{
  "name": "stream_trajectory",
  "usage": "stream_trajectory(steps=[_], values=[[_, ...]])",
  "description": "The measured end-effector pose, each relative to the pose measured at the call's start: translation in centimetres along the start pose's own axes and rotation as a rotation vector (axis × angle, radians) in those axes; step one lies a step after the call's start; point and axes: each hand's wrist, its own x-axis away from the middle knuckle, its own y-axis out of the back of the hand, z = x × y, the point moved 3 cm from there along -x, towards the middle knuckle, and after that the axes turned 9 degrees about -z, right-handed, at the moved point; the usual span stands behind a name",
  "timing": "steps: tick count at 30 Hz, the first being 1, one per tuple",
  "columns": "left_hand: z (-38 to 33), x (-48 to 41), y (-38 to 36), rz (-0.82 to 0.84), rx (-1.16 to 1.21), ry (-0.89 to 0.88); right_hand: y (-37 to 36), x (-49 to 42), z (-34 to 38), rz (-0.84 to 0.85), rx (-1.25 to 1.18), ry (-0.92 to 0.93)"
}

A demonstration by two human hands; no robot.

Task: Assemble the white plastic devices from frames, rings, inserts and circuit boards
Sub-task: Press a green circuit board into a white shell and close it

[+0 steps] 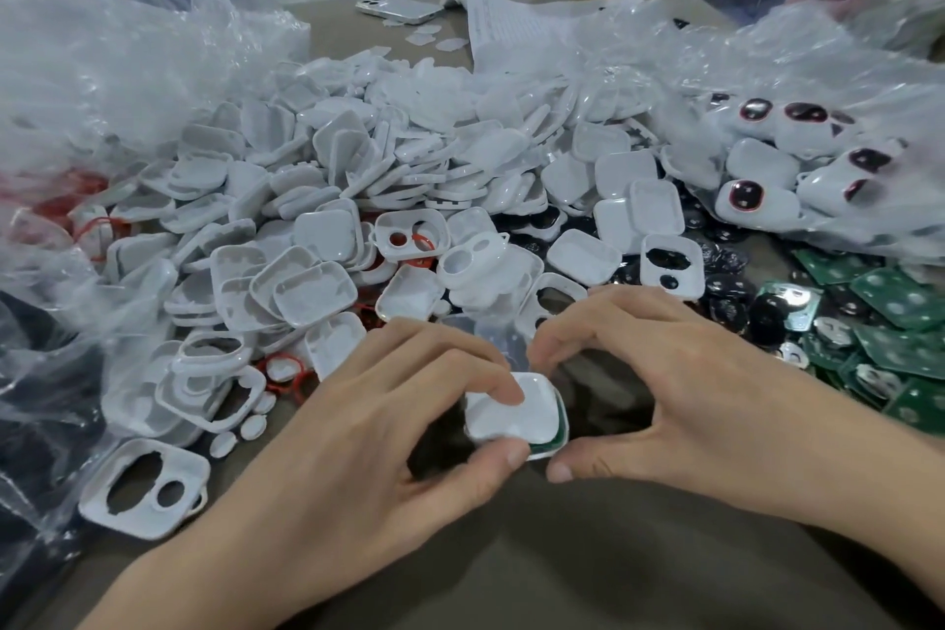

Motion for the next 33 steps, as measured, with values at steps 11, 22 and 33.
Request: stream_trajectory(steps=[11, 22, 33], values=[[0.05, 0.04, -0.27, 0.063, -0.024, -0.027, -0.11, -0.1, 0.2, -0.01, 0.004, 0.035], [0.27, 0.07, -0.32, 0.063, -0.03, -0.038, -0.04, 0.02, 0.13, -0.021, 0.05, 0.081], [0.22, 0.03, -0.48, 0.063, -0.026, -0.054, 0.16, 0.09, -0.22, 0.016, 0.02, 0.062]])
